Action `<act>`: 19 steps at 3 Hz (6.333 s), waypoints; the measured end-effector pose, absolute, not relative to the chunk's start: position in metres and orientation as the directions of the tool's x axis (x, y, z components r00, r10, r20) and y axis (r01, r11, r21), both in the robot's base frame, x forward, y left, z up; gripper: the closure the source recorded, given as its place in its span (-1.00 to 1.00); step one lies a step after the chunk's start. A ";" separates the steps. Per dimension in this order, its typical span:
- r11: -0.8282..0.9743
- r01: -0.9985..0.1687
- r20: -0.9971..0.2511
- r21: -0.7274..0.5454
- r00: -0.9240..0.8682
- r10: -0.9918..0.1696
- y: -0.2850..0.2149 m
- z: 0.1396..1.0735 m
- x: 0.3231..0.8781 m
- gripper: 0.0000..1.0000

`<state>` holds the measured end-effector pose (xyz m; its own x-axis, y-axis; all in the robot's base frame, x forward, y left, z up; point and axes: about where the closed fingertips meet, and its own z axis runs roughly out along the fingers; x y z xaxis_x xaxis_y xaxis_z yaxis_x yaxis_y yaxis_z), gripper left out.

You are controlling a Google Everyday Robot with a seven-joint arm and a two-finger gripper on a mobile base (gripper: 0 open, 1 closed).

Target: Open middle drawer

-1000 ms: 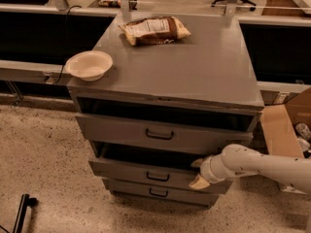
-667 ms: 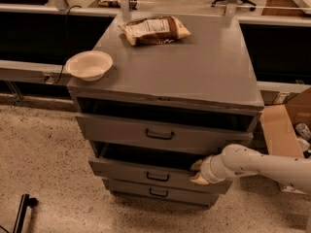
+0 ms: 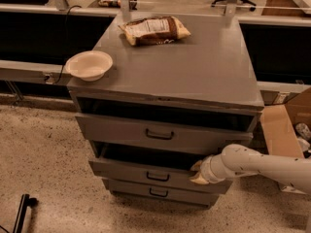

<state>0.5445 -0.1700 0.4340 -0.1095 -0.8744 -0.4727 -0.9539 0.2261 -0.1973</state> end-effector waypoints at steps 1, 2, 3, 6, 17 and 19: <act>0.226 -0.954 -0.473 -0.197 -0.109 -0.874 -0.170 0.434 0.545 1.00; 0.226 -0.954 -0.473 -0.197 -0.109 -0.874 -0.170 0.434 0.545 1.00; 0.226 -0.954 -0.473 -0.197 -0.109 -0.874 -0.170 0.434 0.545 0.65; 0.226 -0.954 -0.473 -0.197 -0.109 -0.874 -0.170 0.434 0.544 -0.75; 0.131 -0.975 -0.322 -0.180 -0.067 -0.944 -0.183 0.415 0.507 0.04; 0.130 -0.975 -0.322 -0.180 -0.067 -0.944 -0.183 0.422 0.507 -0.33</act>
Offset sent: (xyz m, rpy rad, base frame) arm -0.1761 0.0416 0.0235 -0.7089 -0.2185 0.1831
